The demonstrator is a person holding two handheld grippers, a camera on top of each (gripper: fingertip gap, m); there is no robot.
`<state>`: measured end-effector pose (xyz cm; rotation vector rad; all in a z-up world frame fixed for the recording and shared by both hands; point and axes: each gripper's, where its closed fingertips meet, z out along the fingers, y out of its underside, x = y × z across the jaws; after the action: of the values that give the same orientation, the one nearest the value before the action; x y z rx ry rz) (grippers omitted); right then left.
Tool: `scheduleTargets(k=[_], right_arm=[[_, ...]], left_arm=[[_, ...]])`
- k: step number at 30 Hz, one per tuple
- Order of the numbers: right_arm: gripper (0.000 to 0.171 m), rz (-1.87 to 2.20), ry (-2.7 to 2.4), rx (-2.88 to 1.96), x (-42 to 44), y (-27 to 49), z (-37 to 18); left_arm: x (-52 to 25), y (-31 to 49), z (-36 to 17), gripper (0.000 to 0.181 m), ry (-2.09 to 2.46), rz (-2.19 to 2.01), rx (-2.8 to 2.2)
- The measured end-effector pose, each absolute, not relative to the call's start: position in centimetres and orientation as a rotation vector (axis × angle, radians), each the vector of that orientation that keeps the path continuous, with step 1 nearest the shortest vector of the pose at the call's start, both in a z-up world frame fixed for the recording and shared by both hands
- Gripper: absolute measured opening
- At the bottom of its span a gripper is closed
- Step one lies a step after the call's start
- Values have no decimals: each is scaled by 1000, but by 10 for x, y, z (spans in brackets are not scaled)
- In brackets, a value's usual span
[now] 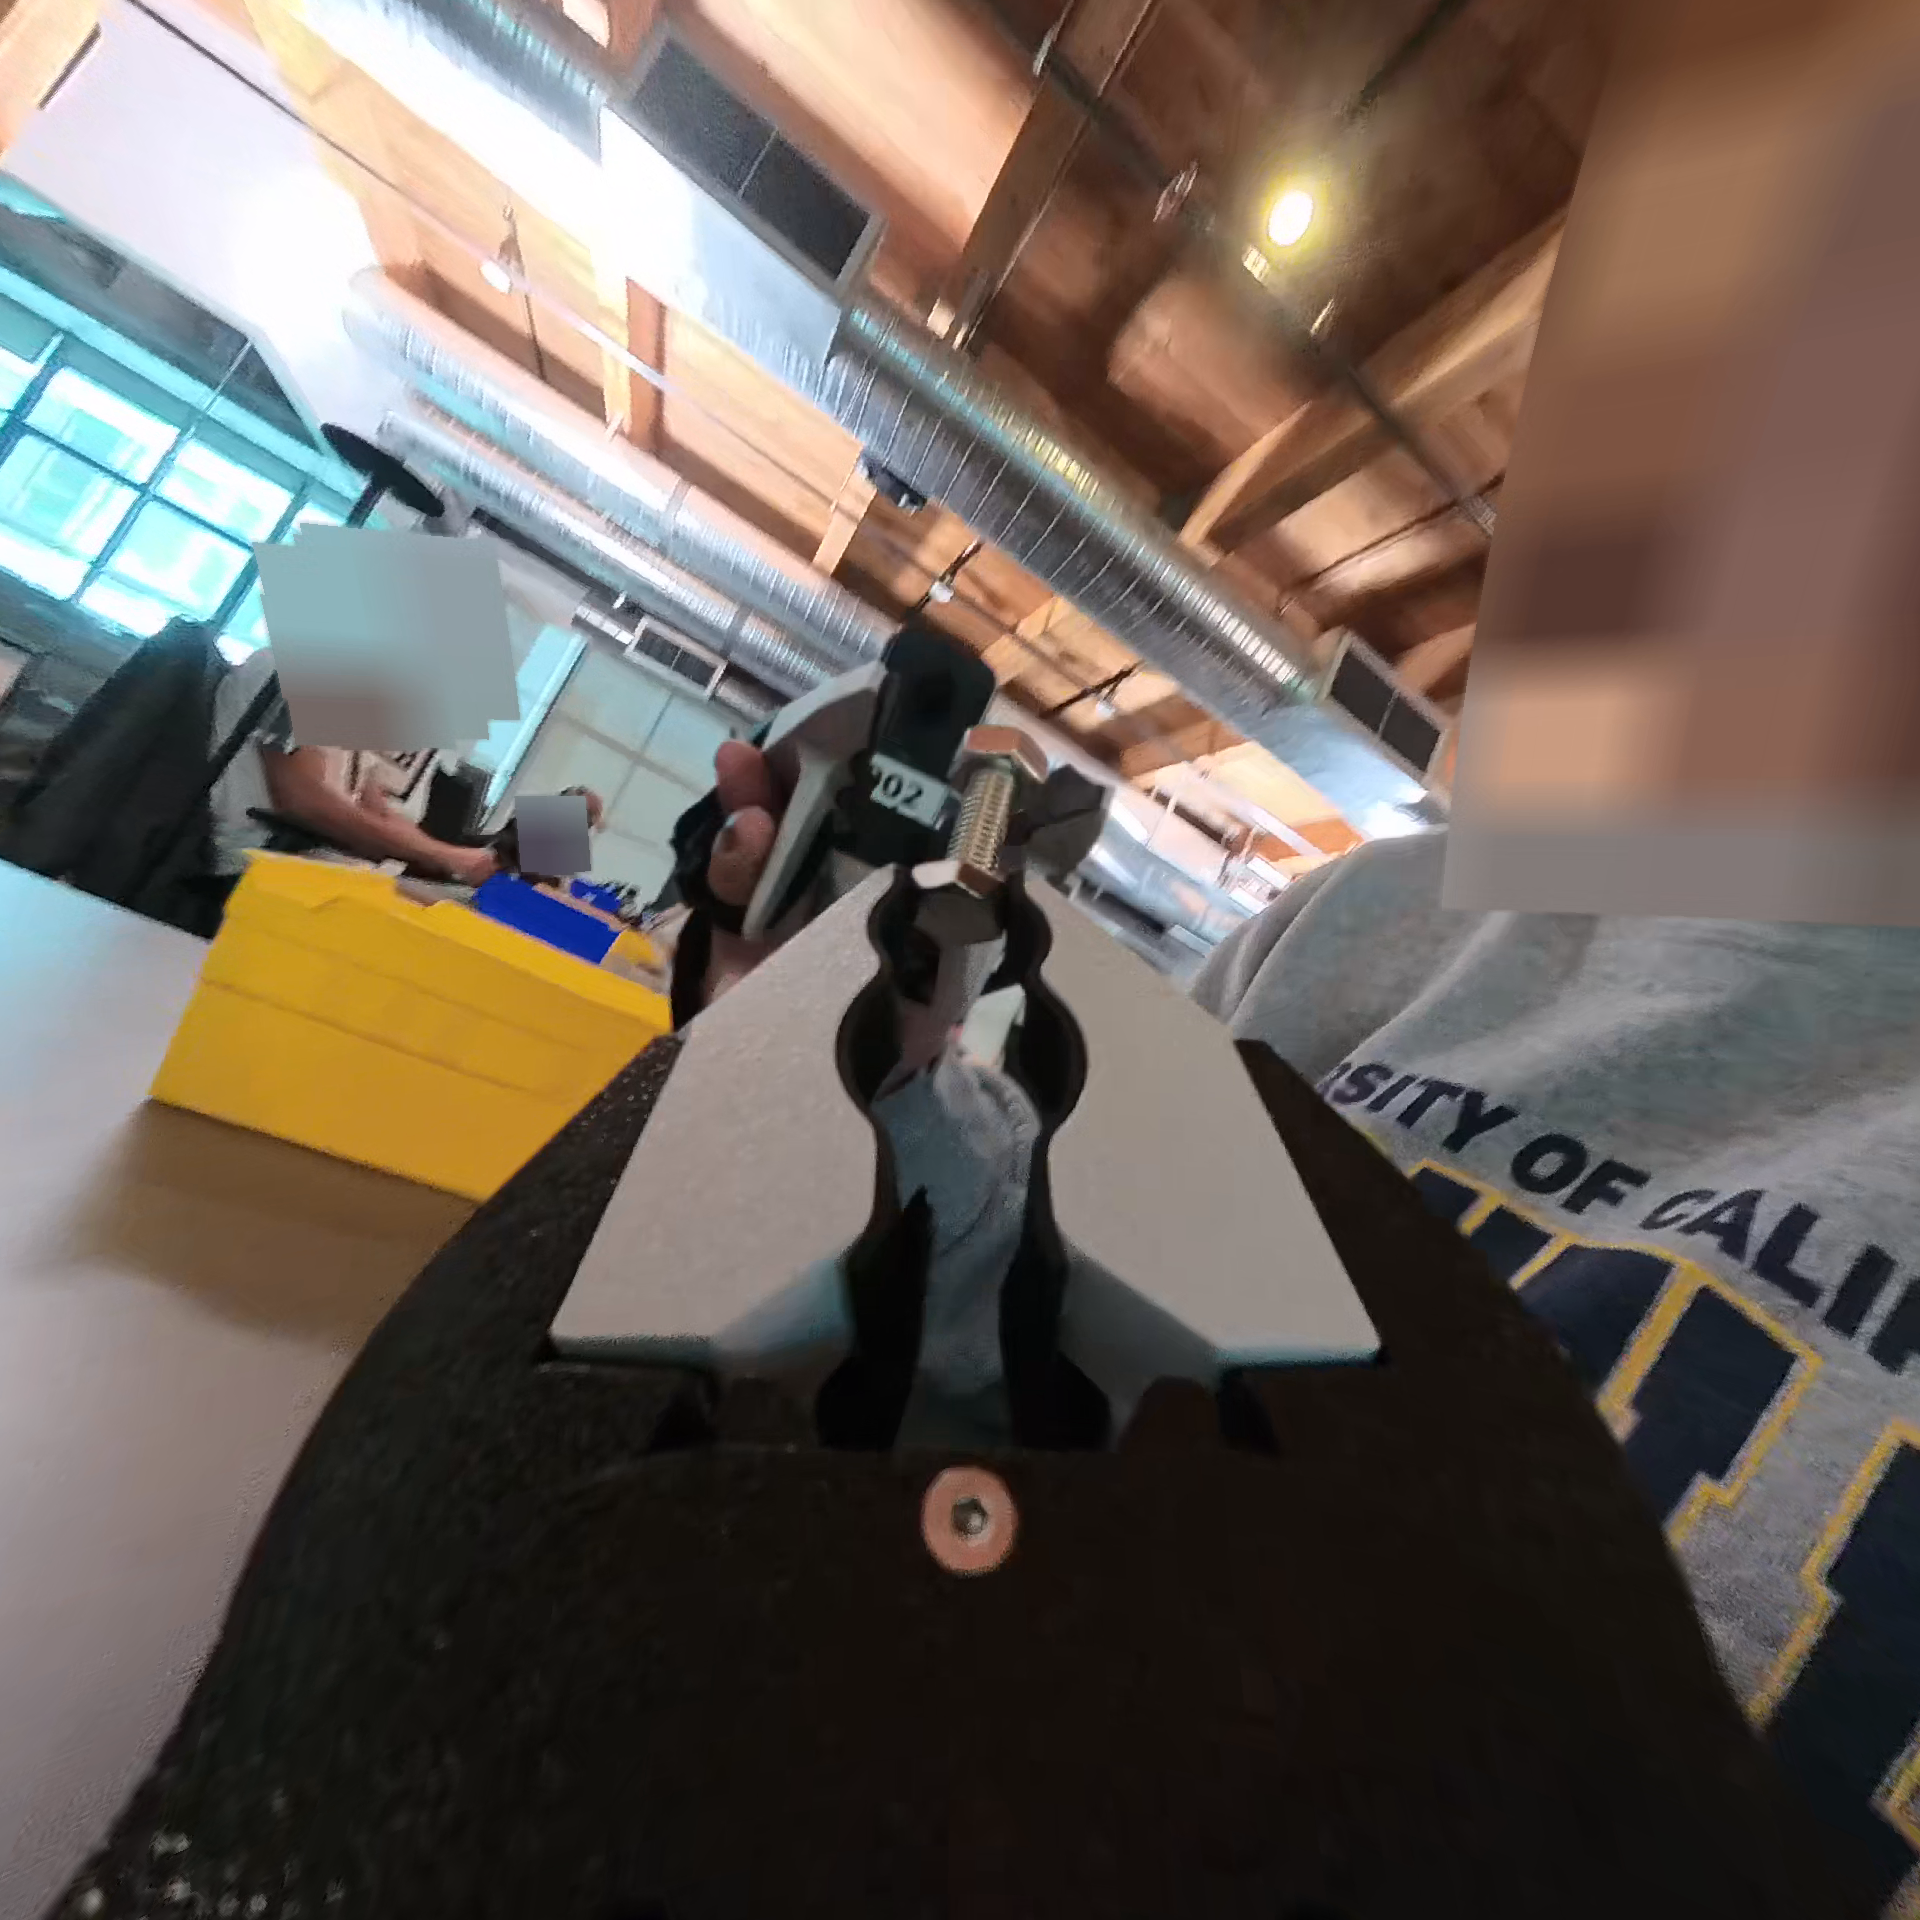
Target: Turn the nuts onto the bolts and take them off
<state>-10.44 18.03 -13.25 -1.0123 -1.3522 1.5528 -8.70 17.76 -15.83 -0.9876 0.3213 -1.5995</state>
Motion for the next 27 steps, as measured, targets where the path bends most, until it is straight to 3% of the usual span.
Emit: scheduleTargets(k=[12,16,20,23,27], right_arm=[[61,1780,-1263,-927,-108,164,-120],[83,1662,-1341,-952,-130,155,-125],[80,1605,-1421,-945,-129,148,-131],[58,1622,-1382,-949,-113,158,-130],[71,1566,-1307,-1022,-130,172,-126]], left_arm=[[-118,178,-144,15,91,-1758,-719],[-99,178,-147,15,133,-1823,-753],[-110,178,-146,15,101,-1807,-723],[-135,180,-144,15,38,-1743,-689],[-117,178,-145,16,96,-1783,-721]])
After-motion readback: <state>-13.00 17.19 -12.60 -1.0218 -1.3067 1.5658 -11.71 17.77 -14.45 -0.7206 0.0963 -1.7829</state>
